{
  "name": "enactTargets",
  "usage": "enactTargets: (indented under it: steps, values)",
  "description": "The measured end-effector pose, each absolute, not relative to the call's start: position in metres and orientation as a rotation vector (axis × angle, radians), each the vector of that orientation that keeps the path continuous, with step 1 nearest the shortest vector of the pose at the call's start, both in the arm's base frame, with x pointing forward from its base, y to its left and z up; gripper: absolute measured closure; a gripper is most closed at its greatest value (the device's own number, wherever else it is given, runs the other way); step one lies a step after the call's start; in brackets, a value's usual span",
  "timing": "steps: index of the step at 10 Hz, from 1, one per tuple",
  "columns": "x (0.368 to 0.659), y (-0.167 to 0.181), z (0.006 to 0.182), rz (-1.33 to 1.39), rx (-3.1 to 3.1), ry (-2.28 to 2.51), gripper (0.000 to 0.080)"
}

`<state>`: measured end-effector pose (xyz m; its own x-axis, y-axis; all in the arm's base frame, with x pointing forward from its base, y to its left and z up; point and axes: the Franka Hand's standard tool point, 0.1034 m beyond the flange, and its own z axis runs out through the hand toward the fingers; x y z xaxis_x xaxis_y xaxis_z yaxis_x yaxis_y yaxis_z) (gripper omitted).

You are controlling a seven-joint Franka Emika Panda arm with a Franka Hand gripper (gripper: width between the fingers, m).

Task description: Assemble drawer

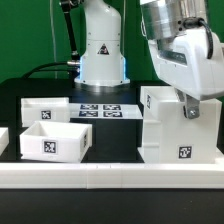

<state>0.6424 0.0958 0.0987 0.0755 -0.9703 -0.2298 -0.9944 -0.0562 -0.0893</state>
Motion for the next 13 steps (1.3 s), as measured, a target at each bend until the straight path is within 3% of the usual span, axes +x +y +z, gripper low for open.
enactTargets:
  steps: [4,5,8,9,10,13]
  values:
    - [0.647,0.096,0.098,0.155,-2.131,1.980,0.0761]
    - [0.647,0.097,0.099,0.152,-2.135,1.975,0.0656]
    - [0.649,0.098,0.100,0.144,-2.144,1.959,0.0230]
    - [0.646,0.097,0.101,0.138,-2.218,1.874,0.0230]
    - [0.636,0.094,0.104,0.150,-2.317,1.759,0.0167]
    - [0.621,0.077,0.138,0.145,-2.507,1.444,0.0150]
